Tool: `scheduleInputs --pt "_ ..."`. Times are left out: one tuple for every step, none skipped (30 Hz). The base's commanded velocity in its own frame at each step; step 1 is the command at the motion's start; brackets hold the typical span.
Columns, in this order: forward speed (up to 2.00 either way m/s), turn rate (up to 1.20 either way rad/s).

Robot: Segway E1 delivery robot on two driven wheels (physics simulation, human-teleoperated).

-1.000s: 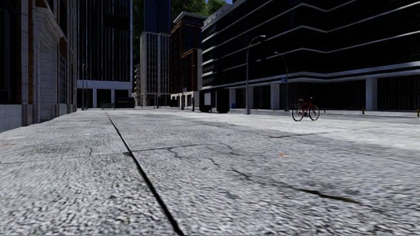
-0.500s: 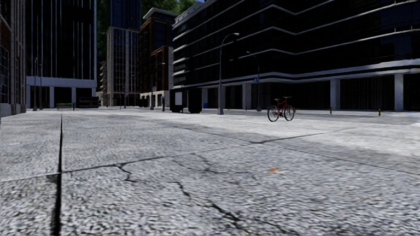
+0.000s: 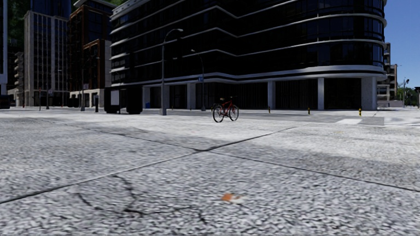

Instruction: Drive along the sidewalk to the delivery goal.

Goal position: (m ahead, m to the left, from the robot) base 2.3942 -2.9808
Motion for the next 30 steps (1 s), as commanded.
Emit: scheduleInputs --pt "1.36 -1.08" --pt "1.35 -1.08" --pt "1.35 -1.08" --pt "1.35 -1.08" --pt "1.35 -1.08" --pt "1.35 -1.08" --pt "1.35 -1.08" --pt "1.35 -1.08" --pt "1.35 -1.08" --pt "1.34 -1.08" --pt "1.33 -1.08" --pt "1.33 -1.08" --pt "1.3 -1.08" --pt "1.29 -1.08" --pt "1.28 -0.33" --pt "1.28 -0.1" --pt "1.28 -0.02" --pt "1.28 -0.02" --pt "1.28 0.0" --pt "1.28 0.0" --pt "1.28 0.0" --pt "1.23 0.0" --pt "1.17 0.0" --pt "1.17 0.0" --pt "1.07 0.0" --pt "1.01 0.0" --pt "0.97 0.0" --pt "0.96 0.0" --pt "0.95 0.0" --pt "0.95 0.0"
